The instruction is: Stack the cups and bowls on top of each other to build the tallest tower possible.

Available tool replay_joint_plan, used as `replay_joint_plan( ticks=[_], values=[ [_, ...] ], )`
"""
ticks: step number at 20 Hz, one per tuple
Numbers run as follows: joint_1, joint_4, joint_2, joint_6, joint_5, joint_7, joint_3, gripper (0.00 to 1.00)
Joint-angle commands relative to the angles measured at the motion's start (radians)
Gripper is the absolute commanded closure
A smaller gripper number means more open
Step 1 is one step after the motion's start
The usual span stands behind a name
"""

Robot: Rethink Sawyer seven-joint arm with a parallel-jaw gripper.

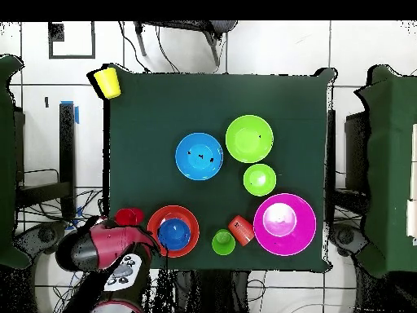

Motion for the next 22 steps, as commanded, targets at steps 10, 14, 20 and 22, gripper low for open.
replay_joint_plan(
  ticks=[10,14,20,22],
  values=[
    [-0.012,-0.029,0.097,-0.062,0.047,0.150,0.100,0.00],
    [-0.022,-0.020,0.080,-0.051,0.050,0.153,0.110,0.00],
    [-0.021,-0.007,0.058,-0.044,0.056,0.161,0.117,0.00],
    [-0.030,-0.009,0.061,-0.044,0.053,0.155,0.119,0.00]
  ],
)
